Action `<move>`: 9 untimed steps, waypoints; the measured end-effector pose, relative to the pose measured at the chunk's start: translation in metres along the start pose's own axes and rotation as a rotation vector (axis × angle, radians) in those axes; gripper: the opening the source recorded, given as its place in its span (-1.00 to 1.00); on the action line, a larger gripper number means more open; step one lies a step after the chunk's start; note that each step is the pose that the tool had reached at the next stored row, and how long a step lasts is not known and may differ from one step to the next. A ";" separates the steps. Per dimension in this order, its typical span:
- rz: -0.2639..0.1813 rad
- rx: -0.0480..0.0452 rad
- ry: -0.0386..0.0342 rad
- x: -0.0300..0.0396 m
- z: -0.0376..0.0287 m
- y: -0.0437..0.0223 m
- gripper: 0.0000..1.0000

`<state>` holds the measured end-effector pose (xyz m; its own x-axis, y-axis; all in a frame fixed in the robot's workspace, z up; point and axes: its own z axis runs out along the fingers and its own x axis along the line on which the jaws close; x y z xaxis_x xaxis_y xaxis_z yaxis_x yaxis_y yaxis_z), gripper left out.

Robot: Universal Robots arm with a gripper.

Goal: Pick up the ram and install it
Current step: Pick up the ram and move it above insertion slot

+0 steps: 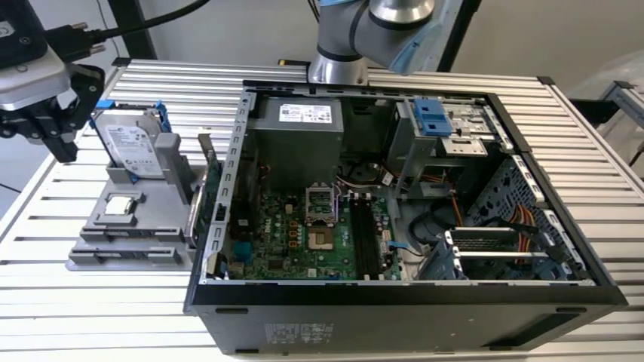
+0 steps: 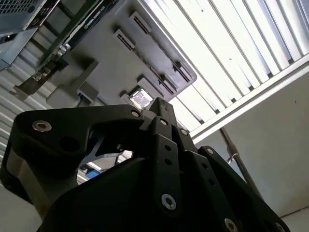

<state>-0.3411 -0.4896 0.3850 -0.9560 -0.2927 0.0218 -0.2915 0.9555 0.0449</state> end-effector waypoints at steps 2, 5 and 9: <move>-0.014 0.0003 0.0006 0.0000 0.0000 0.0000 -1.00; -0.035 0.0007 0.0015 0.0000 0.0000 0.0000 -1.00; -0.062 0.0014 0.0028 0.0000 0.0000 0.0000 -1.00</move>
<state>-0.3411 -0.4896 0.3850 -0.9361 -0.3511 0.0217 -0.3499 0.9357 0.0448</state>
